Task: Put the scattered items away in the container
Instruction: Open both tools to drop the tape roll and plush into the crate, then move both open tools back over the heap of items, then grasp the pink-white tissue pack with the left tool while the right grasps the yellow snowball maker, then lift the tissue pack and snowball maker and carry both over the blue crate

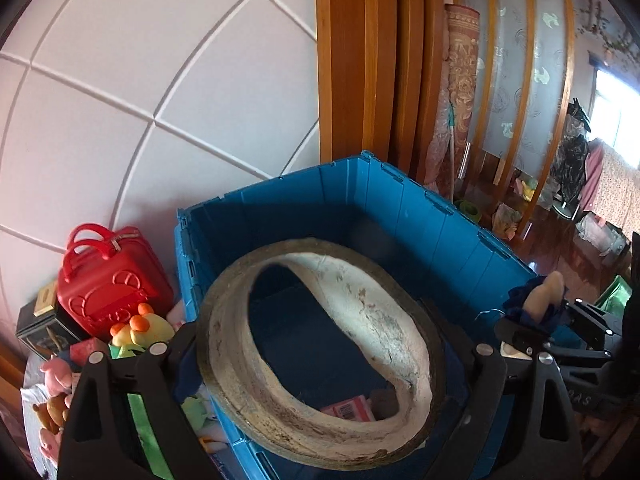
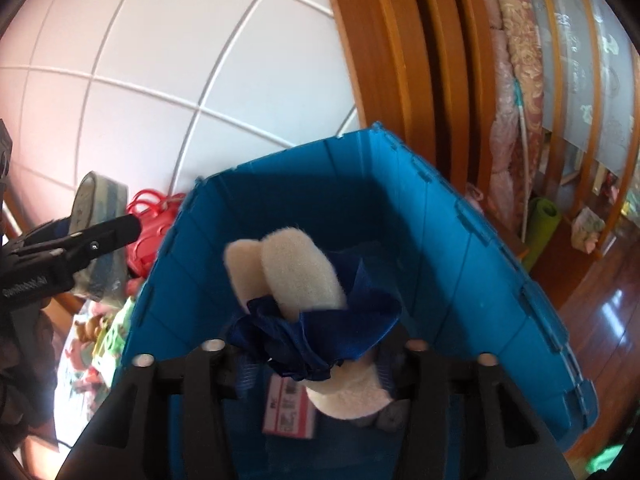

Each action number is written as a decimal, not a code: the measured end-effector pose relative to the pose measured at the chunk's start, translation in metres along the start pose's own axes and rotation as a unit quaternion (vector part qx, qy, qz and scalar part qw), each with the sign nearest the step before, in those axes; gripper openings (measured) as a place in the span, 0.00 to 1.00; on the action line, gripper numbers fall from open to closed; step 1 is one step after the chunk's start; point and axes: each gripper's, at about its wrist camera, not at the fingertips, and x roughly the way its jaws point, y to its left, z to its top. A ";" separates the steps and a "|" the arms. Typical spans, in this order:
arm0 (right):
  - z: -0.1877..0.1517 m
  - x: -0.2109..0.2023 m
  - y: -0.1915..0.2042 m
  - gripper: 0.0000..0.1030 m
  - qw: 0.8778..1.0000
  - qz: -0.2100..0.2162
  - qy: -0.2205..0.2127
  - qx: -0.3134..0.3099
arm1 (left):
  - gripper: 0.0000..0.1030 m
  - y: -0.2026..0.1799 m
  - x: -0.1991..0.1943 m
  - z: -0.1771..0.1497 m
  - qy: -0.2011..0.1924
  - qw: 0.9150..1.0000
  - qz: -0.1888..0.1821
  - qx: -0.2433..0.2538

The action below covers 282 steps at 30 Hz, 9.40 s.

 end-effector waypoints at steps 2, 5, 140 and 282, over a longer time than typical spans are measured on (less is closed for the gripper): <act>0.007 0.002 -0.003 1.00 1.000 -0.006 -0.016 0.009 | 0.99 0.006 -0.004 0.005 -0.013 1.000 0.001 -0.009; 0.012 0.005 0.000 0.99 1.000 -0.002 -0.021 0.004 | 0.99 0.011 -0.008 0.004 -0.020 1.000 0.015 -0.005; -0.357 0.187 0.390 1.00 0.897 0.087 0.244 -0.359 | 1.00 0.471 0.007 -0.533 0.247 0.898 0.204 -0.301; -0.036 -0.041 -0.030 0.35 0.999 0.024 -0.018 0.023 | 0.89 -0.061 0.004 -0.019 0.023 0.994 -0.044 0.098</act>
